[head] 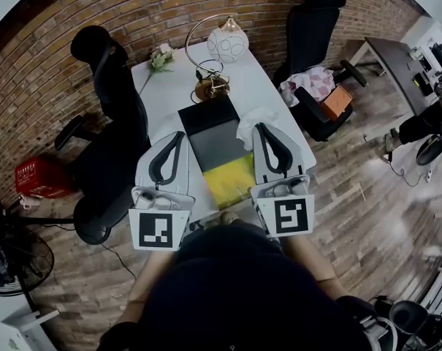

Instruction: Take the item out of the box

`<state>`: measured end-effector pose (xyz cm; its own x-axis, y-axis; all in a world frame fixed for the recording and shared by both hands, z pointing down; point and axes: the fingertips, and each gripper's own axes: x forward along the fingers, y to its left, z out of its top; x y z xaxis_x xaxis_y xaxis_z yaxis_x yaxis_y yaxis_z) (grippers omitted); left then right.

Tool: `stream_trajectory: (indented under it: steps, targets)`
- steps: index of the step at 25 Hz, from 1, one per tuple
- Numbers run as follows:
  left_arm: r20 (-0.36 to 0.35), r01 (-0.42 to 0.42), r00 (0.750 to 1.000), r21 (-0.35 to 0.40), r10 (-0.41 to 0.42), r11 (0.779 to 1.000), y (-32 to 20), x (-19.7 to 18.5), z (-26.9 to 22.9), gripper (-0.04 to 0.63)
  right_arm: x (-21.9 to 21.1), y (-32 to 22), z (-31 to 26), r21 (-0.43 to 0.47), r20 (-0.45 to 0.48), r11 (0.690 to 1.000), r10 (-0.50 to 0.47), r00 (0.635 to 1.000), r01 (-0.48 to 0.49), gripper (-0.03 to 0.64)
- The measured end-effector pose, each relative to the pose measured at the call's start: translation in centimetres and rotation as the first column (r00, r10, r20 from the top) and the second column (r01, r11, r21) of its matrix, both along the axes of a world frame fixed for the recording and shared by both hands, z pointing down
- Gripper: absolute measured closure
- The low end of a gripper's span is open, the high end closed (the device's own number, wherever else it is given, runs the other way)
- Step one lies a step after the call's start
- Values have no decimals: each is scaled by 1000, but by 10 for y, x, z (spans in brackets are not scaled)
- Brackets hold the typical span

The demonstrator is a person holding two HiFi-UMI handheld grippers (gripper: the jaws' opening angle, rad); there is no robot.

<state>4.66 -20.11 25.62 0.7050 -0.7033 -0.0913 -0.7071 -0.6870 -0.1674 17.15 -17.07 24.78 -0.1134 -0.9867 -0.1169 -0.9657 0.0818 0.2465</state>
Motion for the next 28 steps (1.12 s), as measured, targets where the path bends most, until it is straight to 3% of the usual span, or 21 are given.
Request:
stream_trajectory:
  steps: [7, 14, 28]
  targets:
    - [11, -33, 999, 29, 32, 999, 2, -11, 4, 584, -10, 9, 3, 9, 37, 999, 48, 998, -49, 597]
    - [-9, -51, 999, -9, 51, 999, 0, -24, 14, 584, -14, 20, 6, 9, 26, 994, 106, 994, -106, 597]
    - [-18, -80, 997, -18, 80, 997, 3, -30, 27, 584, -18, 34, 12, -8, 20, 985, 170, 985, -170, 597]
